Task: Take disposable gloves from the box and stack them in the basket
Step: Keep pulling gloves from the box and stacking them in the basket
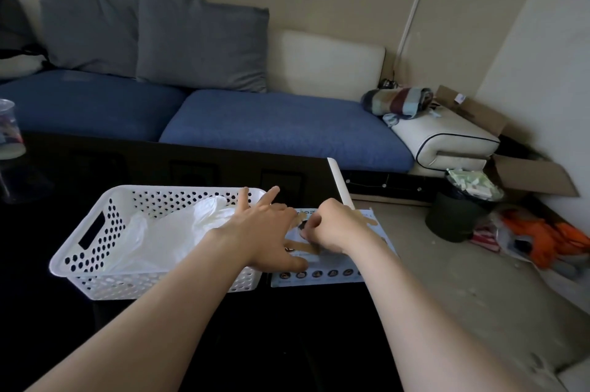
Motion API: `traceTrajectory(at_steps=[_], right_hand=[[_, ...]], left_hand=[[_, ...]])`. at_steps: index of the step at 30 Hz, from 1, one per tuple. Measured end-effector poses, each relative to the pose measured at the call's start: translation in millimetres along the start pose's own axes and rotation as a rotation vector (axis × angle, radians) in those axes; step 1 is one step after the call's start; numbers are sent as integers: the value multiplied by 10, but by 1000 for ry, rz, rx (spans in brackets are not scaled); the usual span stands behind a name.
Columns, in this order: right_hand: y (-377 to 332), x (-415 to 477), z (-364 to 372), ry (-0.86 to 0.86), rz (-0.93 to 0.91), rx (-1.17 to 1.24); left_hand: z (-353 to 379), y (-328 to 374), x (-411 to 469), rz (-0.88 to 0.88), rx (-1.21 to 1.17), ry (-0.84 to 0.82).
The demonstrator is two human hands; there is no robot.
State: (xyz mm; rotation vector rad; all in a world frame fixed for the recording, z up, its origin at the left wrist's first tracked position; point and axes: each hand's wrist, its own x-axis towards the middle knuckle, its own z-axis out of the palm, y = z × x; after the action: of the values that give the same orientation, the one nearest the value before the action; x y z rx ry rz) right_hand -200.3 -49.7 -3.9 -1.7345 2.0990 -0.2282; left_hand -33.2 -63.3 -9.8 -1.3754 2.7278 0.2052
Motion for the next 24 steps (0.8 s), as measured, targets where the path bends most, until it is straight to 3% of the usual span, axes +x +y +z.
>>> traceTrajectory(at_steps=[10,20,22,24], right_hand=[[66,4,-106,167,0,75],[331,-17,-207,395,201,-16],[379,-7,-200,398,175,-5],[381,-16,-191,369,29,116]], left_hand=[[-1,15,55,-65,-65,-21],[-12,11,41,-102,-96,-28],[-14,11,42,-102,-110,-33],[-4,14,43,-102,-122,-37]])
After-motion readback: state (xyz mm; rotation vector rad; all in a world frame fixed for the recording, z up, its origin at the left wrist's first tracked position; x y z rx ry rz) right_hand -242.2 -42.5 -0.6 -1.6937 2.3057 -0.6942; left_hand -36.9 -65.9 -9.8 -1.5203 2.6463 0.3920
